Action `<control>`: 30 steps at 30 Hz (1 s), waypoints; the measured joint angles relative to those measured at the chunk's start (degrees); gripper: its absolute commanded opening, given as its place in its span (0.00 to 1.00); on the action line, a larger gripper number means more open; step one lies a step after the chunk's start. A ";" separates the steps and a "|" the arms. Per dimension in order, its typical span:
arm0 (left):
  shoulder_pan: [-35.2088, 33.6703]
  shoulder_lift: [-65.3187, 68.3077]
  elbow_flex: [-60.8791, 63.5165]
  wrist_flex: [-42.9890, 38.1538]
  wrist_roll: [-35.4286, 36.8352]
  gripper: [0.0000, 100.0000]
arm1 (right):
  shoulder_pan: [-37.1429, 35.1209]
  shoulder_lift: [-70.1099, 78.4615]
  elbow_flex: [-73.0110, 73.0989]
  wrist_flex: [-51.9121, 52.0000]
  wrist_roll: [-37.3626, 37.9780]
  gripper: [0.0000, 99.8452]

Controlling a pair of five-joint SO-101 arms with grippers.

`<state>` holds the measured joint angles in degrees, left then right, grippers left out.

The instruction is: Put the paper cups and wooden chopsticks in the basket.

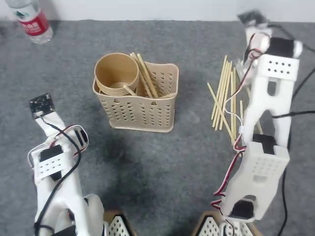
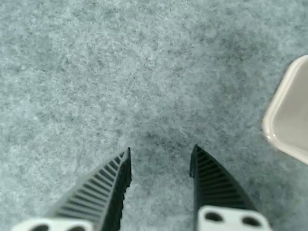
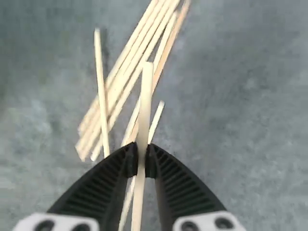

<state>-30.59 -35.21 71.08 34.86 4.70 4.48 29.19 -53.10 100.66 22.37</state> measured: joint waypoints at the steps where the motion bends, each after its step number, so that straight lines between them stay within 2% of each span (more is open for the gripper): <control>1: 0.00 0.00 0.00 0.00 0.00 0.19 | -0.97 -0.35 -1.85 0.00 -2.29 0.01; 5: 0.00 0.00 0.00 0.00 0.00 0.19 | -7.21 -6.24 -2.29 0.00 -7.47 0.01; 13: 0.00 0.00 0.00 0.00 0.00 0.19 | -25.23 -28.75 11.78 0.00 -8.44 0.01; 16: 0.00 0.00 0.00 0.00 0.00 0.19 | -26.81 -34.90 16.62 -1.93 -8.44 0.01; 22: 0.00 0.00 0.00 0.00 0.00 0.19 | -27.78 -41.32 23.12 -14.15 -12.04 0.01; 30: 0.00 0.00 0.00 0.00 0.00 0.19 | -34.81 -45.36 28.40 -30.15 -12.22 0.01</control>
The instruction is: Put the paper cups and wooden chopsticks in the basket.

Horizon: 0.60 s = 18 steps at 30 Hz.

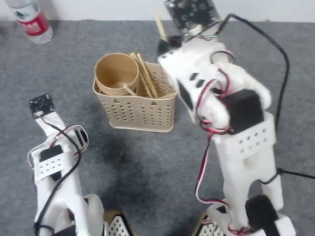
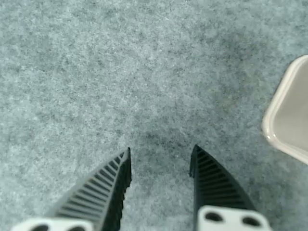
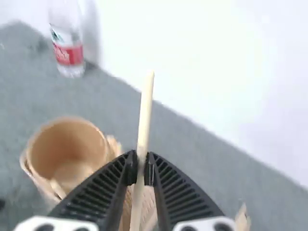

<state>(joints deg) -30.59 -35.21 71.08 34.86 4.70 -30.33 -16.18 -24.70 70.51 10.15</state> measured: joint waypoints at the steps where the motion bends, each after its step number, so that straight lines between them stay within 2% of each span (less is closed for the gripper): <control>1: 0.00 0.00 0.00 0.00 0.00 0.19 | -0.62 0.00 0.88 -2.55 0.00 0.01; 9: 0.00 0.00 0.00 0.00 0.00 0.19 | -2.64 0.00 3.96 -25.58 0.00 0.01; 18: 0.18 0.00 0.00 0.00 0.00 0.19 | -2.64 0.09 15.03 -35.43 -0.26 0.01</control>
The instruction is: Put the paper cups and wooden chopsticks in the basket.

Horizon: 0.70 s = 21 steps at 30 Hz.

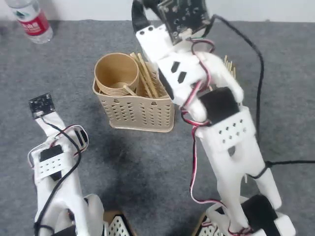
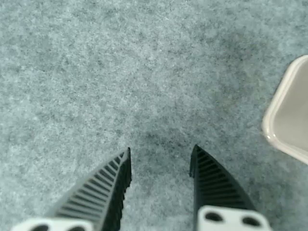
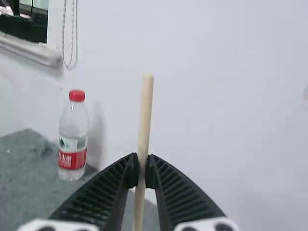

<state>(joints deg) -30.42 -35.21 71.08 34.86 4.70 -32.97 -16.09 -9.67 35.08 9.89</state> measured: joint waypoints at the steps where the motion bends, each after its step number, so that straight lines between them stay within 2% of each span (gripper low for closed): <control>1: 0.00 0.00 0.00 0.00 0.00 0.19 | 0.00 0.00 2.29 -0.88 0.00 0.01; 10: 0.00 0.00 0.00 -0.97 0.00 0.19 | 0.00 -14.86 33.05 -14.59 -0.09 0.01; 12: 0.00 0.00 0.00 -0.97 0.00 0.19 | 0.00 -19.96 38.77 -15.74 -0.09 0.09; 14: 0.00 0.00 0.00 -0.97 0.00 0.19 | 0.26 -24.35 43.08 -15.65 -0.18 0.22; 15: 0.00 0.00 0.00 -0.97 0.00 0.19 | 0.53 -25.85 44.13 -15.12 -0.18 0.24; 21: 0.00 0.00 0.00 -0.97 0.00 0.19 | 1.14 -27.96 42.02 -4.31 -0.18 0.22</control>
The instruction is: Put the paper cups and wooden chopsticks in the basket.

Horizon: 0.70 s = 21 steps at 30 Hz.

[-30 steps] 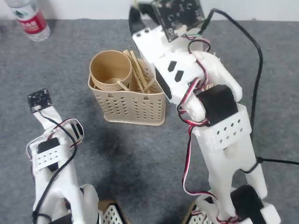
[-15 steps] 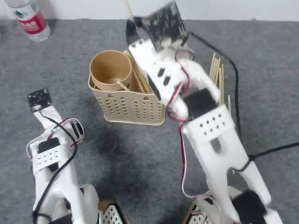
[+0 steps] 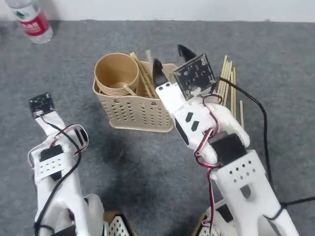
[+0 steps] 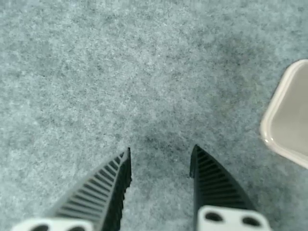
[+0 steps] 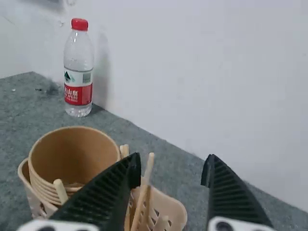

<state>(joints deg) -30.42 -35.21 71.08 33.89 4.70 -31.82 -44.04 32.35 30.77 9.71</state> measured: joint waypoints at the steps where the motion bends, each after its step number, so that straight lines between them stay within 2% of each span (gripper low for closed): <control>1: 0.00 0.00 0.00 0.00 0.00 0.19 | 0.00 0.00 -1.49 2.02 0.00 0.22; 7: 0.00 0.00 0.00 0.00 0.00 0.19 | 2.29 0.44 -12.48 11.25 0.00 0.22; 13: 0.00 0.00 0.00 0.00 0.00 0.19 | 16.79 6.95 -22.42 20.48 -0.09 0.21; 18: 0.00 0.00 0.00 0.00 0.00 0.19 | 30.07 18.20 -28.04 27.87 -0.18 0.21; 21: 0.00 0.00 0.00 0.00 0.00 0.19 | 32.70 27.52 -29.27 32.44 0.18 0.18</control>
<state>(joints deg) -30.42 -35.21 71.08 33.89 4.70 0.88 -16.53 3.08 63.21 9.89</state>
